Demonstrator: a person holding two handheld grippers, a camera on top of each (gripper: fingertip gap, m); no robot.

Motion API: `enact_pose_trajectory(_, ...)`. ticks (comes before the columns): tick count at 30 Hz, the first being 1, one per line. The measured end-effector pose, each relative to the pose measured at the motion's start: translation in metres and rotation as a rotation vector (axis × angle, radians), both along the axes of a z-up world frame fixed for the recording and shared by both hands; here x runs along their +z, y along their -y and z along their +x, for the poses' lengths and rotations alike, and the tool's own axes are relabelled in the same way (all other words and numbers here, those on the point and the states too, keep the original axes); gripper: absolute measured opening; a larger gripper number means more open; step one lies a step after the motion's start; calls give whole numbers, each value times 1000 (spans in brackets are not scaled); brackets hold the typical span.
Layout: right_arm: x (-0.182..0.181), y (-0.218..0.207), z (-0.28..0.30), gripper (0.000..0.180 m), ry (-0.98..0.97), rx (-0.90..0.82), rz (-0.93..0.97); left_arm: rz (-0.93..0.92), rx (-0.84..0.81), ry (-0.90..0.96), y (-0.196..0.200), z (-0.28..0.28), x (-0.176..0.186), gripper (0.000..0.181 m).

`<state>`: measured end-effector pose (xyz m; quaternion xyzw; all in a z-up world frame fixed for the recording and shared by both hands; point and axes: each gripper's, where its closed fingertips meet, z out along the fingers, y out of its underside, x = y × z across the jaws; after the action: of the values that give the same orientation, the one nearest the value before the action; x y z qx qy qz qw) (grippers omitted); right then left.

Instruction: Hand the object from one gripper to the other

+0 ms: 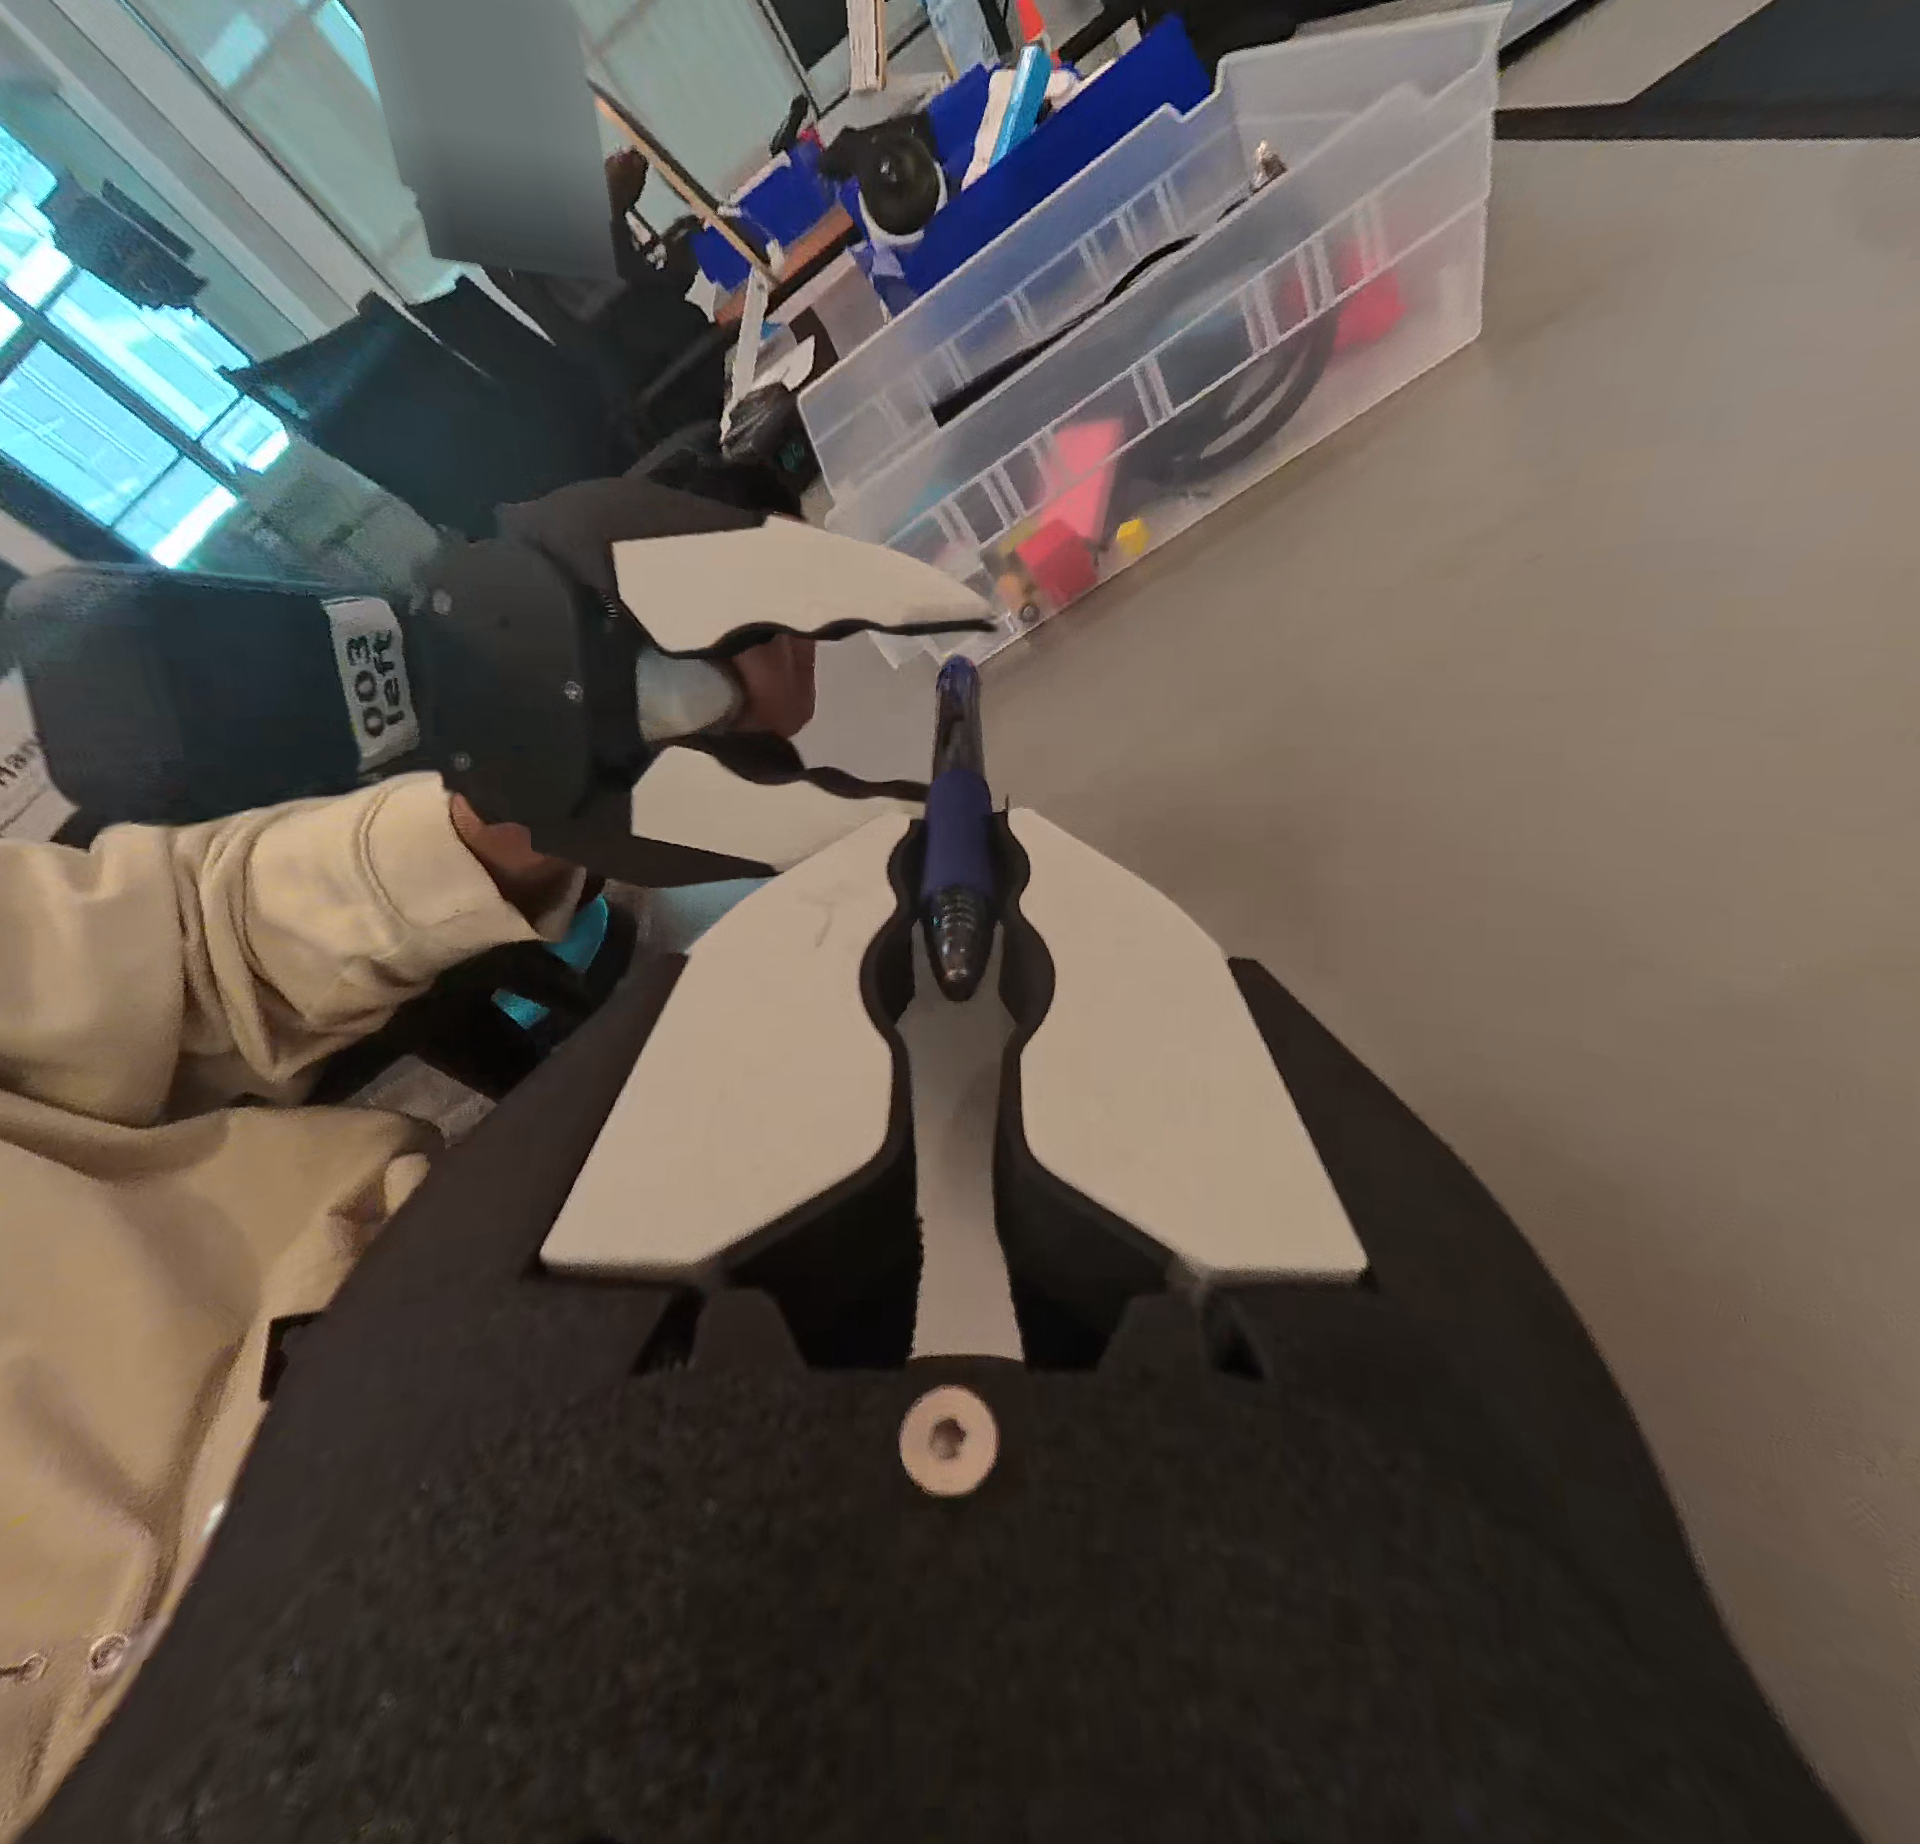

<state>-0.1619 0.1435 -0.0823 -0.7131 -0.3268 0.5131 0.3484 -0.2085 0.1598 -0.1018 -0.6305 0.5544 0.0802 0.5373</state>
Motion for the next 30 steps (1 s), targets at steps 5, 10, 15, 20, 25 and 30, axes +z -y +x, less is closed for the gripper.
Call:
enact_pose_trajectory(5, -4, 3, -4, 12, 50, 13, 34, 59, 1, -105, -2, -4, -6, 16)
enact_pose_trajectory(10, -5, 0, -5, 12, 31, 6, 49, 85, 12, -141, -3, -5, -7, 16)
enact_pose_trajectory(15, -2, -15, 7, 30, -36, -68, 138, 83, 33, -101, -5, -7, -1, 16)
enact_pose_trajectory(20, 14, -42, 40, 49, -182, -254, 186, 39, 72, 4, -9, -13, 2, 16)
enact_pose_trajectory(25, 30, -43, 49, 50, -273, -287, 221, -237, 87, 389, -6, -5, 11, 16)
enact_pose_trajectory(30, 49, -23, 31, 46, -432, -166, 148, -708, -180, 939, 30, 32, 42, 16)
